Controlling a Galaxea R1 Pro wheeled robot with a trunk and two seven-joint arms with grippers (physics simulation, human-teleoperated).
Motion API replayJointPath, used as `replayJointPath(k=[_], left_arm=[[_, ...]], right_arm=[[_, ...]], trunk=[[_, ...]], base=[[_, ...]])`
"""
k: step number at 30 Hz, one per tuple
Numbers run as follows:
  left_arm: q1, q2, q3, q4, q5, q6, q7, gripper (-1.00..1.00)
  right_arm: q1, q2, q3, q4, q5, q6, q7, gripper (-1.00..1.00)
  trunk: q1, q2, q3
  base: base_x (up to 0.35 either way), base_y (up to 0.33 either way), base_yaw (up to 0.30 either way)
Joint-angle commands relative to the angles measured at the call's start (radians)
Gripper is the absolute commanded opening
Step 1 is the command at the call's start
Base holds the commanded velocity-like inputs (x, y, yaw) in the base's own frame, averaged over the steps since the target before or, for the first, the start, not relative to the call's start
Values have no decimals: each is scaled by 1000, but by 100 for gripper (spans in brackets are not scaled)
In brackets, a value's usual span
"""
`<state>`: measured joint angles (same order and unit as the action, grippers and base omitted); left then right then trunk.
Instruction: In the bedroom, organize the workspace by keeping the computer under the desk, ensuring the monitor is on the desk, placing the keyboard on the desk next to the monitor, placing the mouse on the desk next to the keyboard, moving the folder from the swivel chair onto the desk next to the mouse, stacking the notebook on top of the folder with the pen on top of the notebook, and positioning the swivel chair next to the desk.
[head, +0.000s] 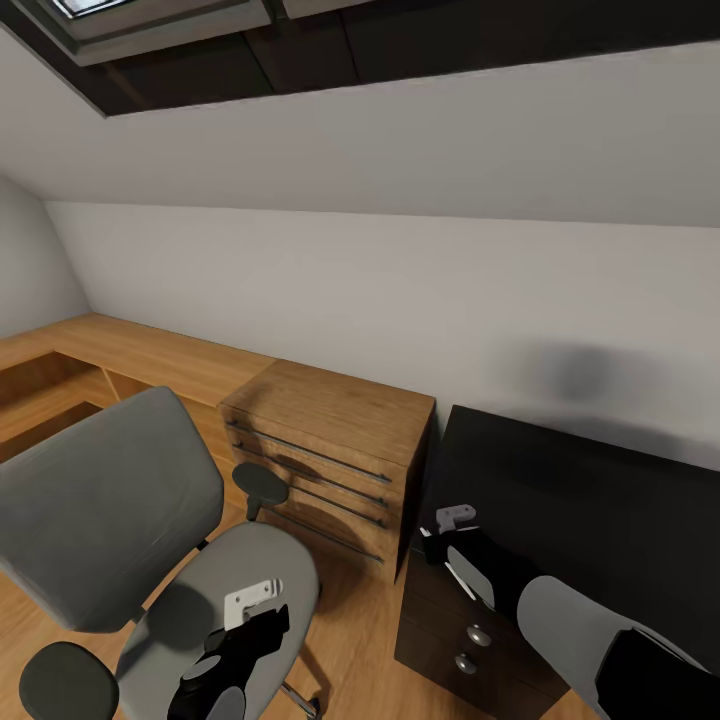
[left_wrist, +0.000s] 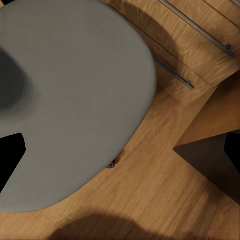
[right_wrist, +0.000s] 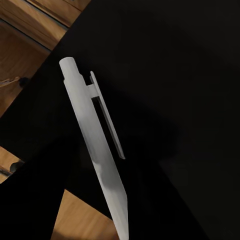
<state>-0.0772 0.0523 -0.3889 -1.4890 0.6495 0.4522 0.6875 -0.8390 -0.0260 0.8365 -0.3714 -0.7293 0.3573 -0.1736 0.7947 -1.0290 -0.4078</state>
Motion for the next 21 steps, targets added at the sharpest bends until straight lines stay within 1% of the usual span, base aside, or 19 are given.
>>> replayJointPath(k=[1,9,14,21], left_arm=[[-1,1,-2,-1,7,2,9,100],[-1,0,-7,-1,7,2,9,100],[-1,-1,-8,0,7,2,9,100],[-1,-2,-10,-1,7,2,9,100]], right_arm=[[0,-2,10,43,-10,9,-9,-100],[-1,-2,10,43,-10,13,-10,-100],[-1,-2,10,42,-11,37,-10,-100],[-1,-2,10,38,-12,42,-10,-100]], trunk=[[0,-1,-1],[0,-1,-1],[0,-1,-1],[0,-1,-1]], base=[[0,0,0],[0,0,0],[0,0,0],[0,0,0]])
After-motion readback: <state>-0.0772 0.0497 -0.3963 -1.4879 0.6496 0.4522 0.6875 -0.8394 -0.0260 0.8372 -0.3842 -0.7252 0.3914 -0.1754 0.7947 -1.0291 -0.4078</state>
